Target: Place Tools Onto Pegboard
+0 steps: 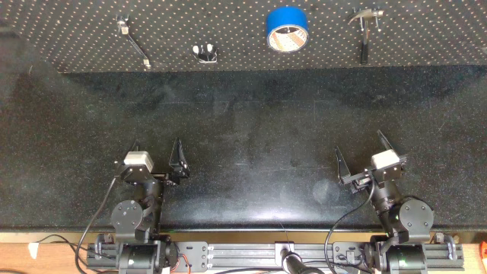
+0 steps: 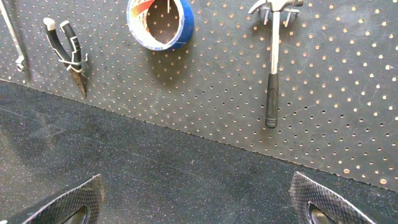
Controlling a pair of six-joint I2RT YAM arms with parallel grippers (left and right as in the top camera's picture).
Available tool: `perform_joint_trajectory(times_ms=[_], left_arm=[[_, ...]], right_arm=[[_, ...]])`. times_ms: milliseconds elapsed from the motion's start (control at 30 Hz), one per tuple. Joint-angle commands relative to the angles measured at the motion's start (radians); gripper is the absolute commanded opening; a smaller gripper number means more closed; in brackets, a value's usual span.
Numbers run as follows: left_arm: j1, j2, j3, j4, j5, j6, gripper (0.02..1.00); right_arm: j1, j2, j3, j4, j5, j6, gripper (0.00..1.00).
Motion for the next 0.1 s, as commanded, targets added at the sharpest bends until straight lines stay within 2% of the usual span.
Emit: perform_joint_trajectory(times_ms=[33,100], left_arm=[[0.008,-0.008,-0.002,-0.005,0.011,0.016,0.996],[0.008,-0.008,-0.002,-0.005,0.011,0.016,0.996]], right_arm=[[0.010,-0.011,-0.003,-0.006,0.001,0.019,0.976],[0.010,-0.011,-0.003,-0.006,0.001,0.019,0.976]])
